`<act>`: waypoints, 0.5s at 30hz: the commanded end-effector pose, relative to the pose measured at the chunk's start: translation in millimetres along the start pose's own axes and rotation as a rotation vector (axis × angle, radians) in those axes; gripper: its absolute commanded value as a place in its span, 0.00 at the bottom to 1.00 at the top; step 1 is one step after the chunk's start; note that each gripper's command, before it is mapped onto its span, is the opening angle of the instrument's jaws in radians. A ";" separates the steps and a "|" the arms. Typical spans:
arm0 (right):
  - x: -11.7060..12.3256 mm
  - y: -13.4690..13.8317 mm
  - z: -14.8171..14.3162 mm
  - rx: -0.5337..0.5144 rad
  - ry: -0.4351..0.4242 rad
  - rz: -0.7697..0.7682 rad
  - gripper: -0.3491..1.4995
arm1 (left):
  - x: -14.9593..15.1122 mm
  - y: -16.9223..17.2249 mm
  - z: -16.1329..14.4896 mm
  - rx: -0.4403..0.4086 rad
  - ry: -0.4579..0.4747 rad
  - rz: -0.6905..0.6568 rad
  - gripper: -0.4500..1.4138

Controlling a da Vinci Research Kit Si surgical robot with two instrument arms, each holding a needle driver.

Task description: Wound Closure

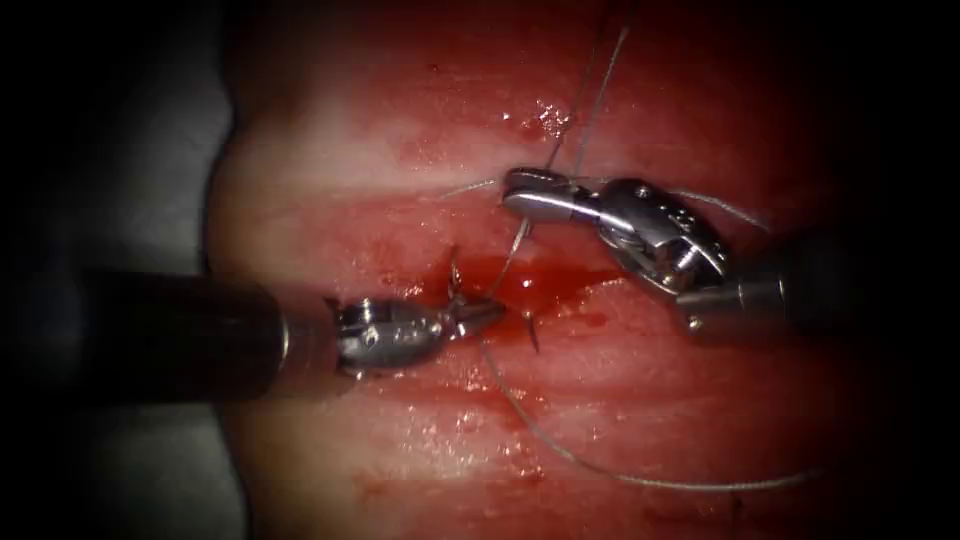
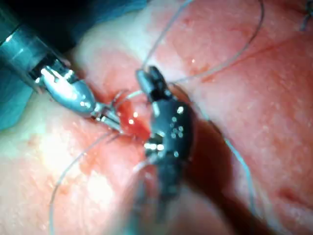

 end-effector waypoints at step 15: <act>-4.8 -4.5 -0.3 0.063 -0.080 0.053 0.45 | 0.3 1.2 -0.4 -0.012 -0.002 -0.012 0.28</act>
